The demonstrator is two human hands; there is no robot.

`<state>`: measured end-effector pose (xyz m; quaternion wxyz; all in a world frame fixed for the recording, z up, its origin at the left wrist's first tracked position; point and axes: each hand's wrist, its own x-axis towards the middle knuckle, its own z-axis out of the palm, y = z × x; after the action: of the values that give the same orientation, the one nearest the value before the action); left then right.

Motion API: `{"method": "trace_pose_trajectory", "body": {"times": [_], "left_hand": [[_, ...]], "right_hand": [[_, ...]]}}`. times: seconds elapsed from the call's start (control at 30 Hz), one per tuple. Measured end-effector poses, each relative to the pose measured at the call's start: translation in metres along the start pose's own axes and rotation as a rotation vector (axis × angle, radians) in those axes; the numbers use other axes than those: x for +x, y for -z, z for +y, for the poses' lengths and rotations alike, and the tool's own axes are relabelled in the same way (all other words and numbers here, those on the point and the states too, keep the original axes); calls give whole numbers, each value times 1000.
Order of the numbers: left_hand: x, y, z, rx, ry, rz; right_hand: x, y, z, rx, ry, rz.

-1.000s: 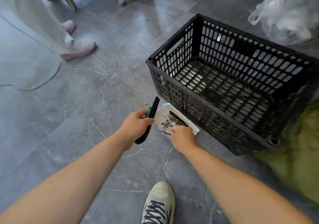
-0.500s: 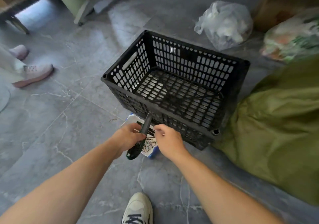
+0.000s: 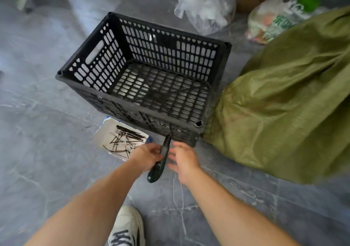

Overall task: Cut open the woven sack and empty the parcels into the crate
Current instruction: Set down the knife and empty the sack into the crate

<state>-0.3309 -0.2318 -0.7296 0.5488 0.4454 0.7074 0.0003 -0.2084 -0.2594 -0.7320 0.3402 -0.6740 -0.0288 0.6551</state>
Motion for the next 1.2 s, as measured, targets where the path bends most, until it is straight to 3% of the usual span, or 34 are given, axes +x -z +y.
{"method": "trace_pose_trajectory", "body": {"times": [0.17, 0.3, 0.53, 0.67, 0.83, 1.0, 1.2], "left_hand": [[17, -20, -3, 163, -7, 88], [22, -33, -4, 378, -2, 81], [26, -44, -15, 353, 36, 50], [29, -43, -14, 462, 25, 16], [23, -42, -4, 618, 13, 0], [11, -38, 8, 630, 30, 12], [-32, -37, 44, 727, -113, -21]], "right_hand": [[20, 0, 10, 115, -87, 58], [38, -6, 22, 63, -113, 107], [50, -6, 27, -84, -145, 147], [51, 0, 33, -115, -167, 144], [41, 11, 28, -358, -11, 146], [24, 27, 13, -456, 82, 113], [-19, 51, -22, -551, 159, 102]]}}
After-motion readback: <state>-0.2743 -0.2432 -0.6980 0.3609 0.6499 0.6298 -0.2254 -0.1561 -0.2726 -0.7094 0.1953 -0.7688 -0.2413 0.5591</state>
